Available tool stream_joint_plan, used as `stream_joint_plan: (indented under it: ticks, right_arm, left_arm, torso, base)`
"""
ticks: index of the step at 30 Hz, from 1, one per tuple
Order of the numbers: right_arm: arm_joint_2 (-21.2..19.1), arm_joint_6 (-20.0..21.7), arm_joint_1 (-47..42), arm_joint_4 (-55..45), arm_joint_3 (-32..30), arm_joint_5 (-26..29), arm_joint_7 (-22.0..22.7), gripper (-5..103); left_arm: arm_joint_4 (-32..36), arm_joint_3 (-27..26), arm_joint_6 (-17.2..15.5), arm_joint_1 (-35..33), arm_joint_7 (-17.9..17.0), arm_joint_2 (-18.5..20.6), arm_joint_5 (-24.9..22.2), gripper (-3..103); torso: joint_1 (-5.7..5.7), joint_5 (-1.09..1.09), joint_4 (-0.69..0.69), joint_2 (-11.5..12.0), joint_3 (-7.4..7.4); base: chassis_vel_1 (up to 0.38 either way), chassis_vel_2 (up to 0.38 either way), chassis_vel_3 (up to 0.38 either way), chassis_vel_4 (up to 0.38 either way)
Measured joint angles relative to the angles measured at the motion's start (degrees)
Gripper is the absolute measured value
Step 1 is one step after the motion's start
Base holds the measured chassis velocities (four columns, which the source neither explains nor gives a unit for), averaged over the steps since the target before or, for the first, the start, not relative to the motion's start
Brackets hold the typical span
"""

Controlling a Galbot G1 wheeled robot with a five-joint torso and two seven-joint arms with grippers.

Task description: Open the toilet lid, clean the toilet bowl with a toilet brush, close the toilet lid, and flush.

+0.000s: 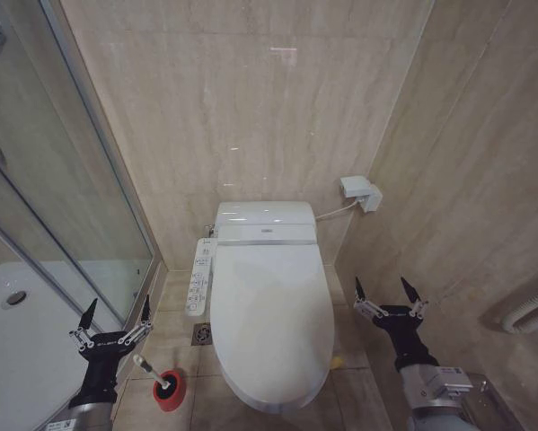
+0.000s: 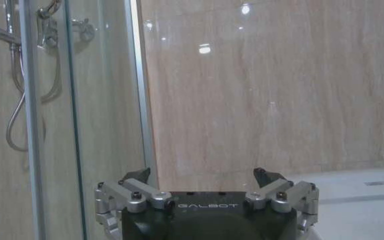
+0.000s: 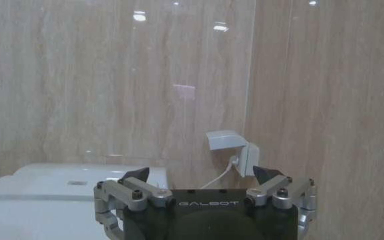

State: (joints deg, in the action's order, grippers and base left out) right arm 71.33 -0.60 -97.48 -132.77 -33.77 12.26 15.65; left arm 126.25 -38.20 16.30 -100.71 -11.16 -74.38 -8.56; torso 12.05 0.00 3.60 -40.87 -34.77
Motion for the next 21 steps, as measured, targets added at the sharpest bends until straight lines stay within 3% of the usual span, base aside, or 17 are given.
stream_joint_plan:
  ticks: [21]
  right_arm:
    - [0.00, 0.00, 0.00, 0.01, 0.00, 0.00, 0.00, 100]
  left_arm:
    - [0.00, 0.00, 0.00, 0.00, 0.00, 0.00, 0.00, 100]
  torso:
    - [0.00, 0.00, 0.00, 0.00, 0.00]
  base:
    - [0.000, 0.000, 0.000, 0.000]
